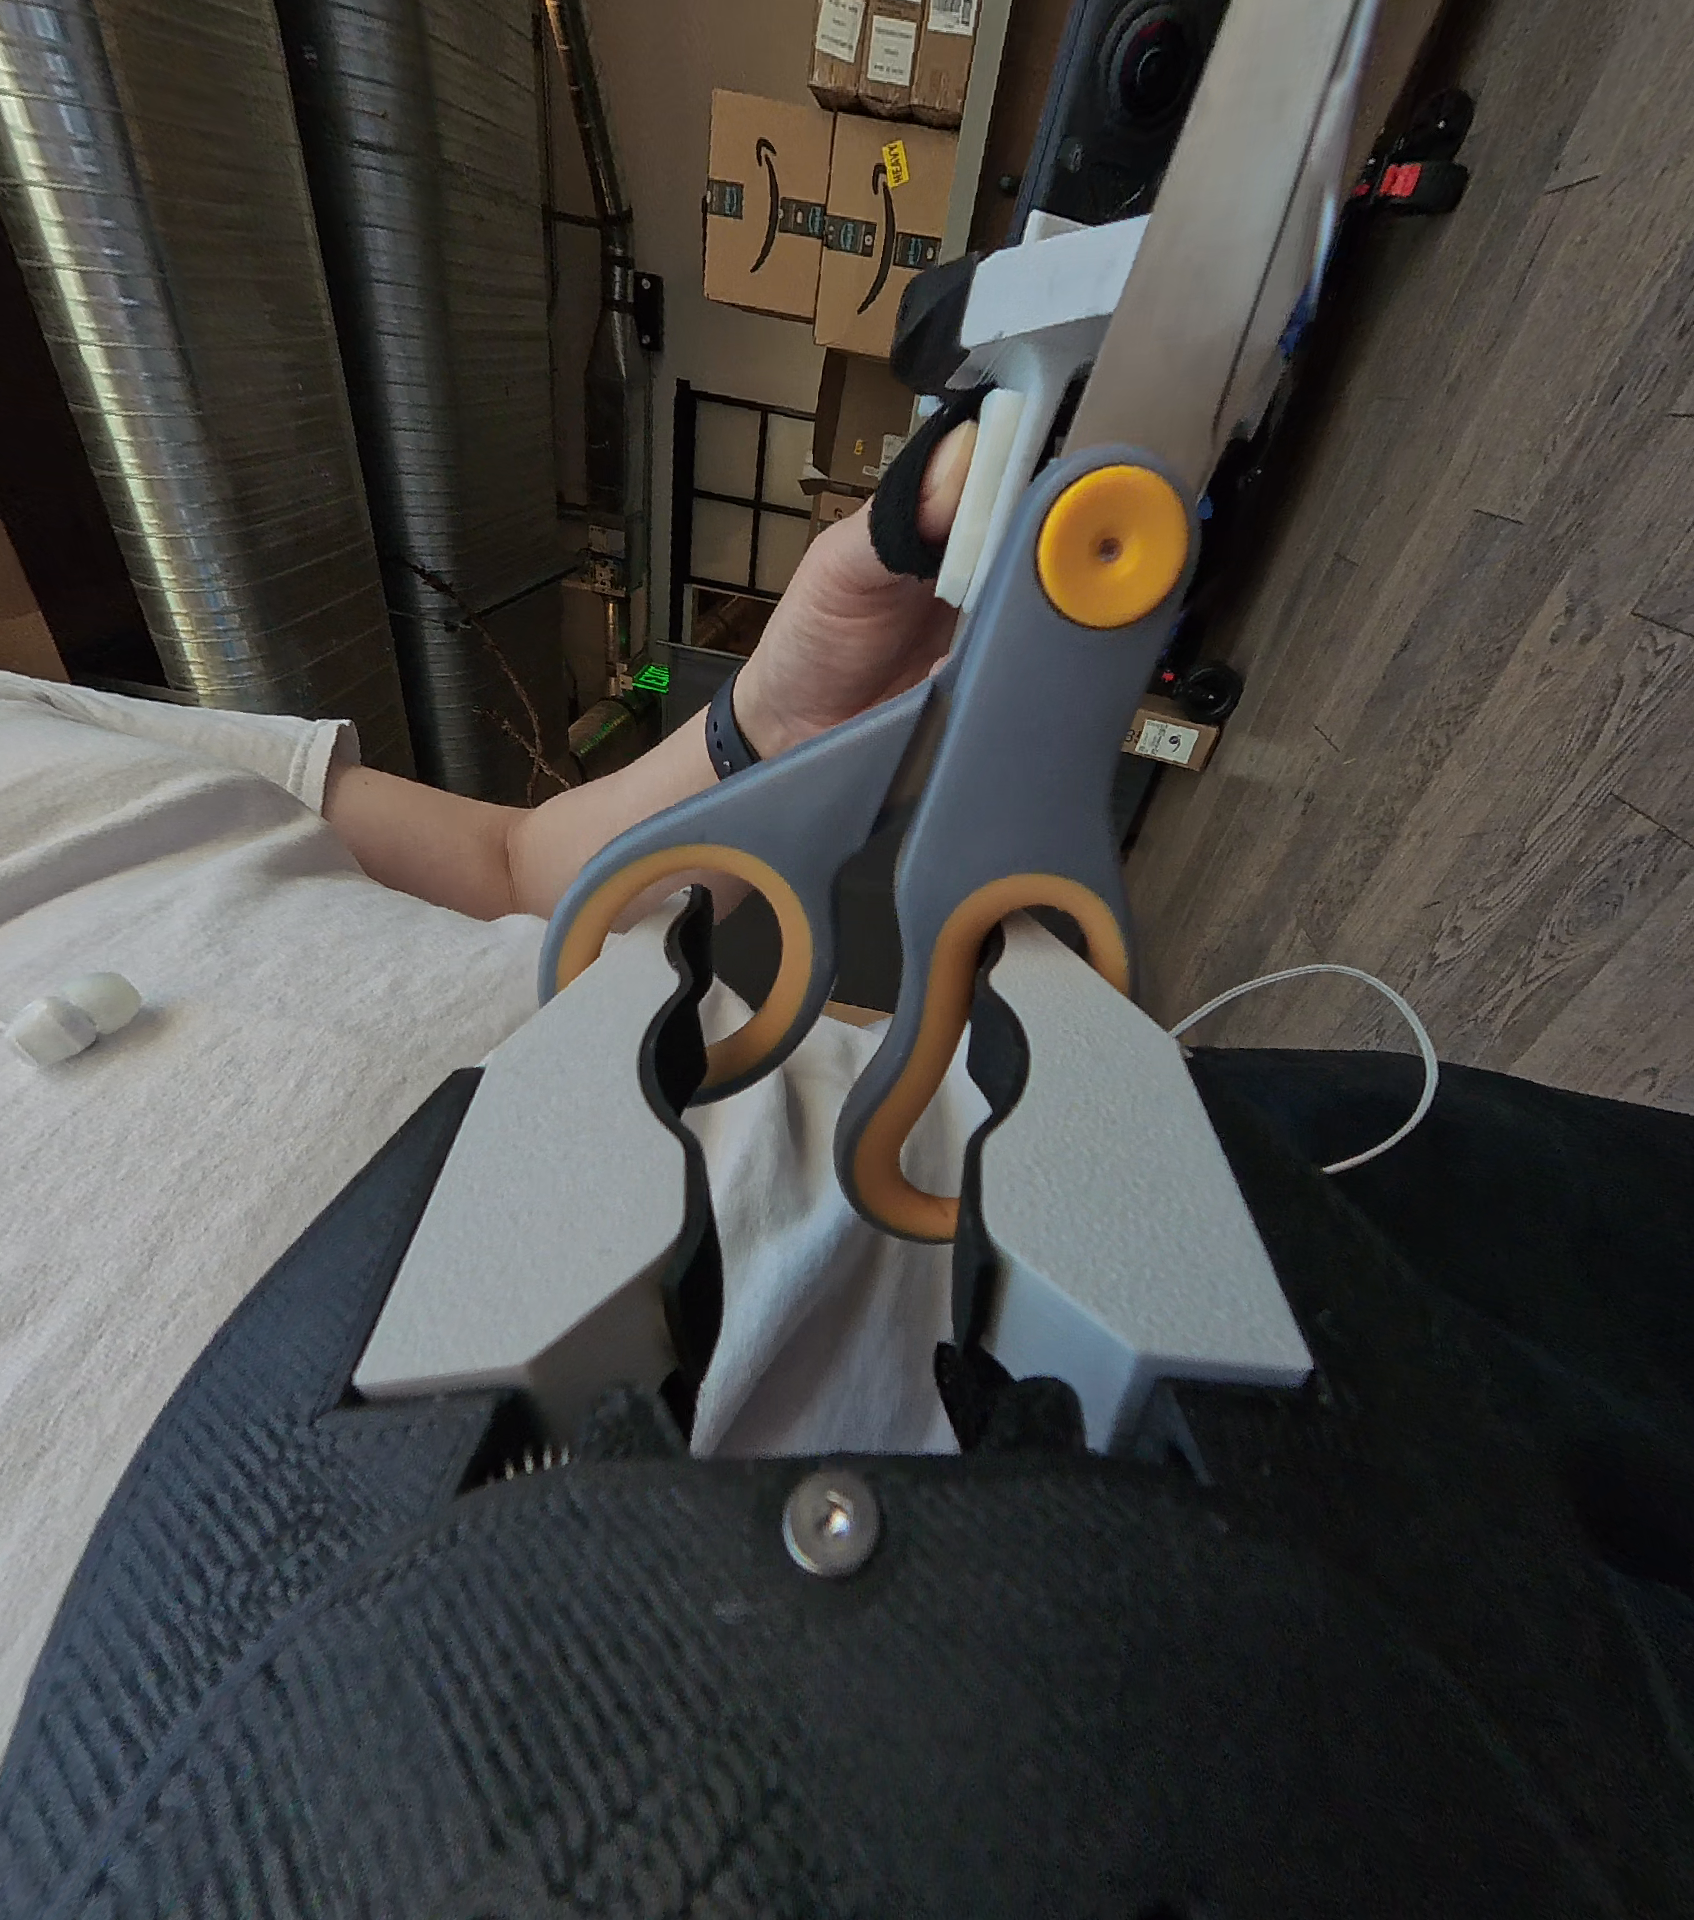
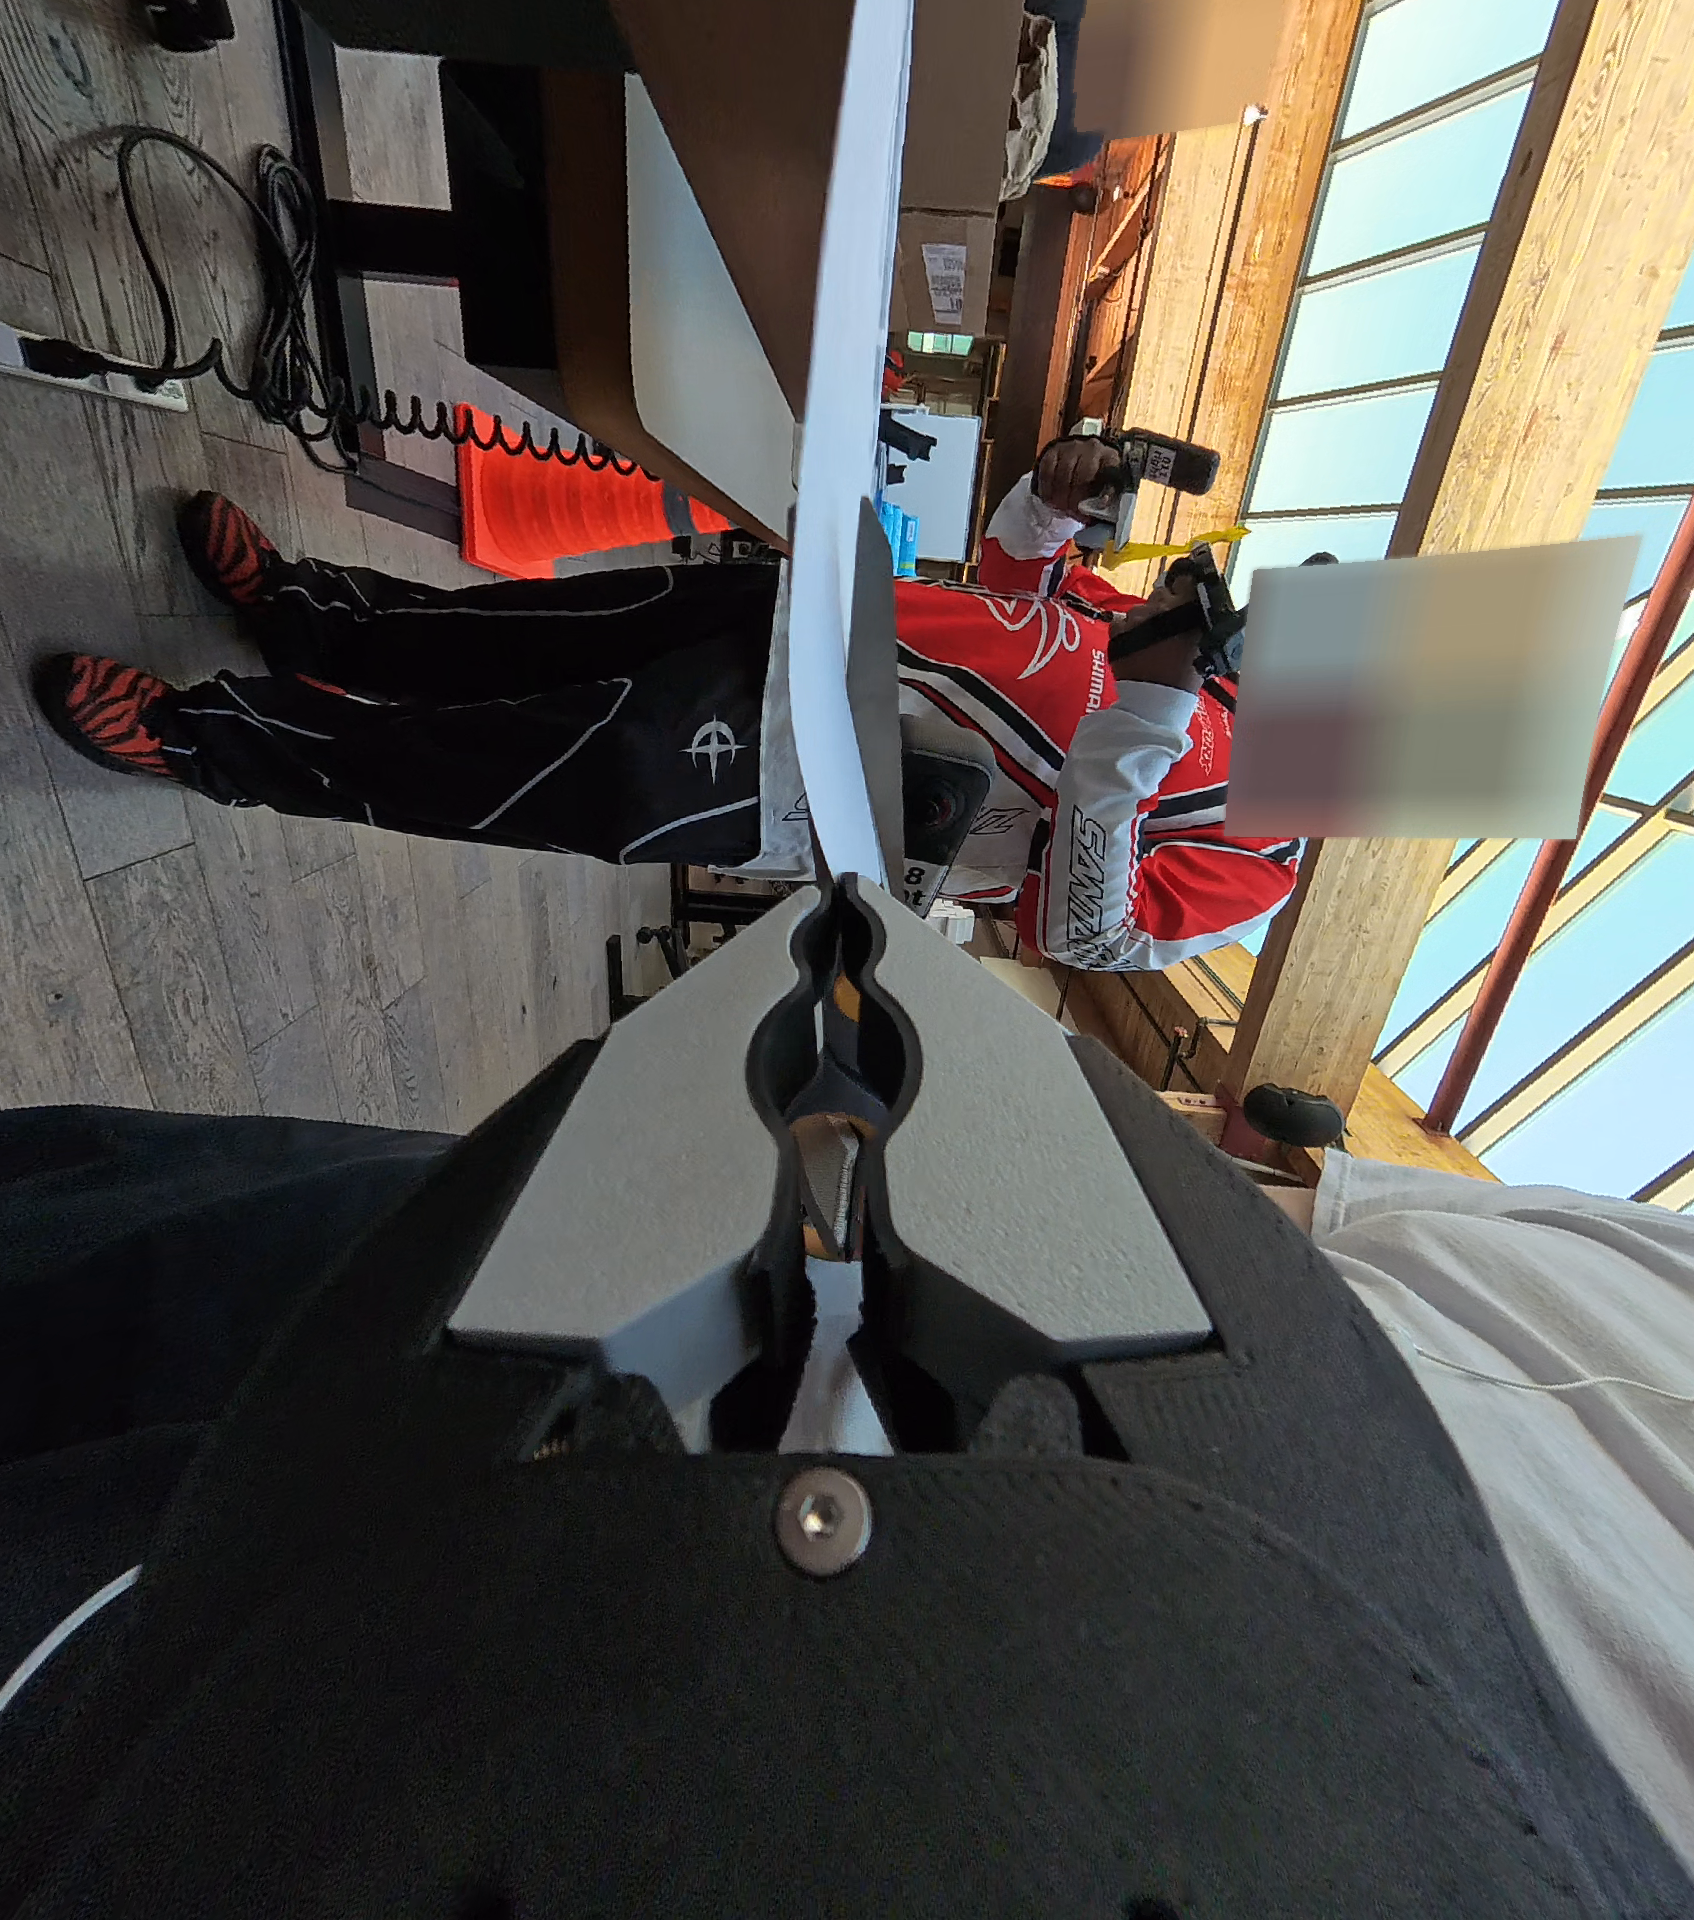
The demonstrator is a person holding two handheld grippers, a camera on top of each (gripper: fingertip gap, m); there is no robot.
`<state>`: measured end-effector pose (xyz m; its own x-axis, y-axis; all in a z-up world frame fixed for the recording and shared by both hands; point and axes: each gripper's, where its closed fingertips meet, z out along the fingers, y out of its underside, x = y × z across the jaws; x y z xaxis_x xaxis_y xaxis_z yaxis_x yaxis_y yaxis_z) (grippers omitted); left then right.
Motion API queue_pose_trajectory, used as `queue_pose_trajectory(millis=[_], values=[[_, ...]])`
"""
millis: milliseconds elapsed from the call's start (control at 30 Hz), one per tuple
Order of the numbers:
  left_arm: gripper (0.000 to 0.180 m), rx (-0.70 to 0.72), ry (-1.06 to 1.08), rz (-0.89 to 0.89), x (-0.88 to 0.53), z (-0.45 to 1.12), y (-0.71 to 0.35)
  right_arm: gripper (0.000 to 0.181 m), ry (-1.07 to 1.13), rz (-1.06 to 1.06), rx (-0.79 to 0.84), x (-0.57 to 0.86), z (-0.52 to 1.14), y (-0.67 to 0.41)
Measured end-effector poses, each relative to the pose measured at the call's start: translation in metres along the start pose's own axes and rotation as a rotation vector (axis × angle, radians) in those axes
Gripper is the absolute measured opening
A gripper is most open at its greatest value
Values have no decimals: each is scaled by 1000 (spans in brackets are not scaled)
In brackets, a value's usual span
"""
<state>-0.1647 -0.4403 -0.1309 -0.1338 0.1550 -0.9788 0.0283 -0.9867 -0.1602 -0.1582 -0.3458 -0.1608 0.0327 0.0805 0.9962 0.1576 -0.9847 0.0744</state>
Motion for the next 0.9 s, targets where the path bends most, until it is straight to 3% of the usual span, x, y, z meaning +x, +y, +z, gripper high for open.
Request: queue_pose_trajectory(millis=[233, 300, 900], values=[[48, 13, 21, 4, 4, 1, -3, 0, -2, -2, -3, 0, 1, 2], [38, 28, 3, 31, 3, 1, -5, 0, -3, -3, -5, 0, 1, 2], [22, 15, 10, 59, 8, -6, 8, 0, 13, -16, -30, 2, 5, 11]])
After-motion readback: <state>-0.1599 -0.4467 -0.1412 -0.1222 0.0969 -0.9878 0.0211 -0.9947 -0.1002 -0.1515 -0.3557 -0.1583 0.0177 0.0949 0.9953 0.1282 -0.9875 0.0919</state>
